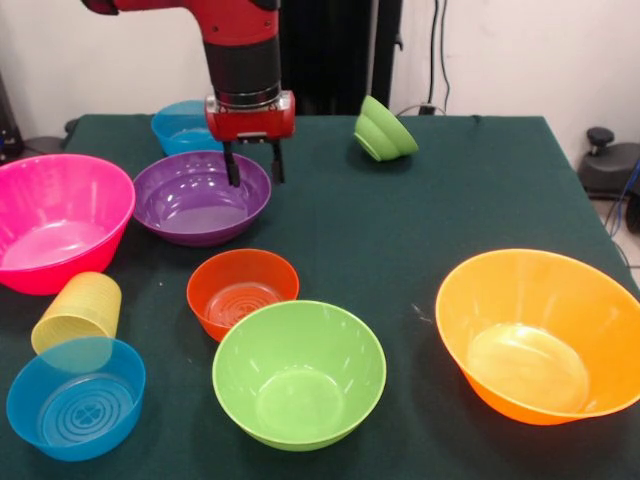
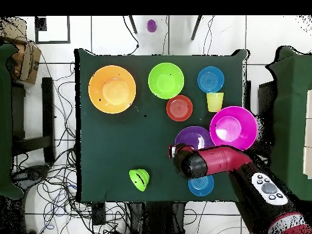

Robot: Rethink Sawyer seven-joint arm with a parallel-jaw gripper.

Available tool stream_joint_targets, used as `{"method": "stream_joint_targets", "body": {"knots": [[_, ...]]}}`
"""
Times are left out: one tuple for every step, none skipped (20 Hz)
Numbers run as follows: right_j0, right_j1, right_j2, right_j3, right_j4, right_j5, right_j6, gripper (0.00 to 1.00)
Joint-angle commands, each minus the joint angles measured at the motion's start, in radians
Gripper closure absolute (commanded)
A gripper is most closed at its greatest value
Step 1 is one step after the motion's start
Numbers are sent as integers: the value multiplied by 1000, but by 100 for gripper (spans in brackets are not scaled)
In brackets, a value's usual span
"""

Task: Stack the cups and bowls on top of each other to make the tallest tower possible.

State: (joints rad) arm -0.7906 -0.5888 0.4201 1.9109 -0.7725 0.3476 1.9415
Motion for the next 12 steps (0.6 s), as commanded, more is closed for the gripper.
{"method": "stream_joint_targets", "body": {"knots": [[81, 47, -75, -95, -73, -92, 82, 0], [88, 48, -82, -97, -69, -94, 84, 0], [92, 50, -85, -98, -64, -98, 82, 0], [90, 51, -85, -98, -58, -99, 74, 0], [89, 52, -88, -97, -54, -105, 68, 0], [92, 54, -92, -98, -48, -107, 66, 0], [97, 54, -98, -99, -46, -111, 67, 0], [101, 56, -102, -100, -41, -112, 67, 0], [102, 56, -103, -100, -38, -115, 65, 0], [101, 56, -103, -99, -35, -116, 63, 0], [100, 57, -102, -99, -32, -116, 60, 0], [98, 59, -101, -98, -28, -116, 57, 0]]}}
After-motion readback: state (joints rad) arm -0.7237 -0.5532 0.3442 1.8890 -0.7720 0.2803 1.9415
